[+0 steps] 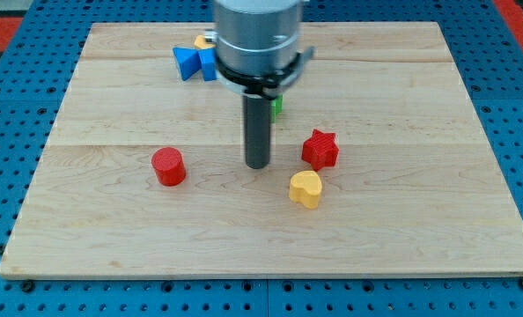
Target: Place the red circle above the red red star
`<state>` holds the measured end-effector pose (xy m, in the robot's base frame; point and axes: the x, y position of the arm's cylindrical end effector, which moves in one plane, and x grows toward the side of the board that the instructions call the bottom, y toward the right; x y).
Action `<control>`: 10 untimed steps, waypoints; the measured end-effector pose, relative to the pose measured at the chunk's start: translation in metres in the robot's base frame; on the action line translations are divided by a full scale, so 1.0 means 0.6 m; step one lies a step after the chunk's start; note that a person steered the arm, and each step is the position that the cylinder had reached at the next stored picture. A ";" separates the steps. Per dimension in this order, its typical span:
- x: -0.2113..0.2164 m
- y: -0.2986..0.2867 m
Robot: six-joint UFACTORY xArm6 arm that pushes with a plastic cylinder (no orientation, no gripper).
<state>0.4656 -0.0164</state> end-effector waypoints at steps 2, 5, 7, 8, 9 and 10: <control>-0.043 0.167; 0.067 0.268; 0.050 0.189; 0.098 0.132; 0.123 0.209; 0.116 0.187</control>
<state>0.5350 0.0959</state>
